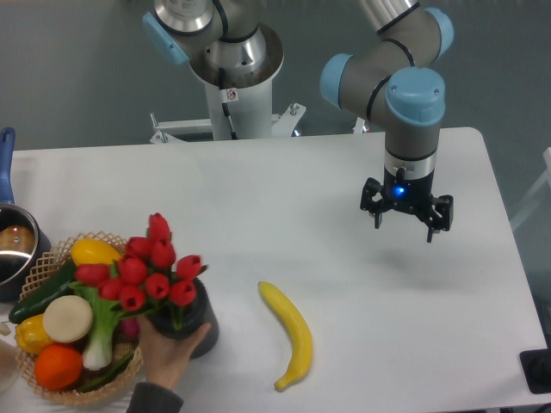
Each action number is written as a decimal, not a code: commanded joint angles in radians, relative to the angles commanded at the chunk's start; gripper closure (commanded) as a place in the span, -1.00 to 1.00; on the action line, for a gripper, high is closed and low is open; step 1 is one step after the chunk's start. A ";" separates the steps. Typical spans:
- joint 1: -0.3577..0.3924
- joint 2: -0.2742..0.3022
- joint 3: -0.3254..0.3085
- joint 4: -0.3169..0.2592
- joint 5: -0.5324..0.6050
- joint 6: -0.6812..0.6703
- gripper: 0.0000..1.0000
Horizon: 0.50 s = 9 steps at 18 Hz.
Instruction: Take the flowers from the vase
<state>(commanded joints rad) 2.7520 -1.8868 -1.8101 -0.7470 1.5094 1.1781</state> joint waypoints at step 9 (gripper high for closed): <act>-0.002 0.008 -0.021 0.003 -0.018 -0.025 -1.00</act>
<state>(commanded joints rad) 2.7504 -1.8792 -1.8315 -0.7440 1.4911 1.1535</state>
